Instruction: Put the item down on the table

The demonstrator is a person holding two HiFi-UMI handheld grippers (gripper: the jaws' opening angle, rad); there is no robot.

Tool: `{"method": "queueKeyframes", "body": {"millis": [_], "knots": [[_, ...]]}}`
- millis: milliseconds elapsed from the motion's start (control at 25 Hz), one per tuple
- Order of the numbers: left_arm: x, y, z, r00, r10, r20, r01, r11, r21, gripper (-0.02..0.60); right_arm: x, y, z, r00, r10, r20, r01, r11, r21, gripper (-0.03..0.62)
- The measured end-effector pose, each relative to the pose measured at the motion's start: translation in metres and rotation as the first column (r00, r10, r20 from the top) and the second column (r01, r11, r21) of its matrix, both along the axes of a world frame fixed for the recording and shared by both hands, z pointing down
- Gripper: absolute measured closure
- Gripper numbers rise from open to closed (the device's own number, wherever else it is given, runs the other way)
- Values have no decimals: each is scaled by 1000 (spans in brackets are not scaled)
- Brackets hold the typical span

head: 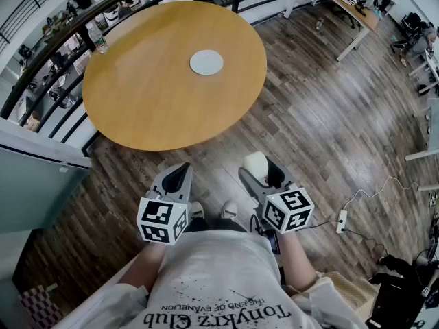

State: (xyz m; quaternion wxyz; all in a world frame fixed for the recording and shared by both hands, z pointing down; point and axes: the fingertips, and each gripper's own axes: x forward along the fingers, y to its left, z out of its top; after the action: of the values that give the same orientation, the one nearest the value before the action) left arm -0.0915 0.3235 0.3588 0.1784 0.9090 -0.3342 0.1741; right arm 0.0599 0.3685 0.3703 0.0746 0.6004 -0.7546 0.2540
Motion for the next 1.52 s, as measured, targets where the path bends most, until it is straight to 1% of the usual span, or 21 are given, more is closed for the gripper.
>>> {"method": "queueKeyframes", "body": {"millis": [600,880,1040,1120,1280,1400,1520], "knots": [[-23,-5,-4,1000,12,-15,-12,1000,3,558,-19,0,-5,1000,22,9,-22,1000,4,278],[-58,-17,-3,1000,16,-24,-15,1000,8,558,-36,-11,-9,999,46,-28,-46,999,10,278],[-74,-25,4,999,40,-8,-40,999,24,558,-49,-15,-8,997,65,-33,-65,998,7,278],[-72,-29,8,999,42,-7,-42,999,16,558,-45,-16,-5,997,71,-40,-71,997,-1,278],[-56,-40,11,998,55,-7,-55,998,6,558,-22,-22,5,995,92,-31,-93,995,-24,278],[-49,-62,20,999,48,-8,-48,999,-10,558,-11,-44,14,995,94,-27,-95,995,-27,278],[-35,-88,26,999,41,2,-41,999,-16,558,6,-77,17,996,81,-29,-82,996,-23,278]]}}
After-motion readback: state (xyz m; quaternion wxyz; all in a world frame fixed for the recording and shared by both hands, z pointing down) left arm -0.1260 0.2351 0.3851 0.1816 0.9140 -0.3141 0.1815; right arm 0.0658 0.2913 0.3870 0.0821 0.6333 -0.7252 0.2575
